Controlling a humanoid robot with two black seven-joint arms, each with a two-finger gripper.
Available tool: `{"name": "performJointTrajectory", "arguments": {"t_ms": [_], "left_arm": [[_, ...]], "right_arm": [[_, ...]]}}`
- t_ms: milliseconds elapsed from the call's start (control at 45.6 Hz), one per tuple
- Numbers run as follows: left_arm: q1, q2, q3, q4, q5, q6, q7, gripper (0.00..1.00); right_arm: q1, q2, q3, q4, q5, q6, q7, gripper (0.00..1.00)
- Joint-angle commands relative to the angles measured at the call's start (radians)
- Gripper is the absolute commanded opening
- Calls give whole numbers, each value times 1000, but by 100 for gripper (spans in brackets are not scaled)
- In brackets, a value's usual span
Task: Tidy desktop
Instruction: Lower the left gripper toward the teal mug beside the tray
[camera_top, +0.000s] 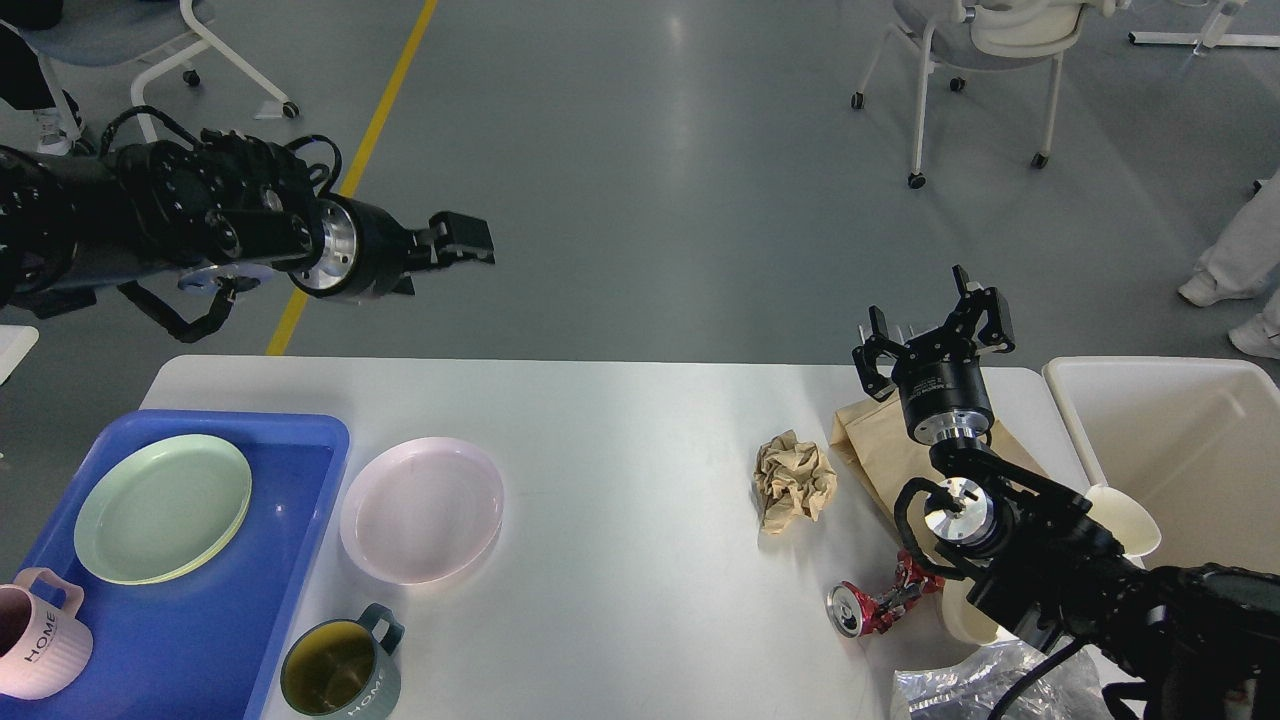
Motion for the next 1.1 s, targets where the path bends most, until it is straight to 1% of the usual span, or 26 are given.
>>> {"name": "performJointTrajectory", "arguments": {"t_ms": [0,110,197,701,1074], "left_arm": [[-63,-69,15,-53,1,-101,1,97],[-152,-89,13,-53,1,-186,1,97],[-190,-89,13,-53,1,-209,1,97],[-153,-78,13,-53,1,-211,1,97],[-160,-69,10,-55,1,-215,-2,97]], "right_arm": [[0,0,0,0,0,0,0,100],[0,0,0,0,0,0,-1,100],[0,0,0,0,0,0,0,100],[0,0,0,0,0,0,-1,100],[0,0,0,-1,0,0,-1,100]]}}
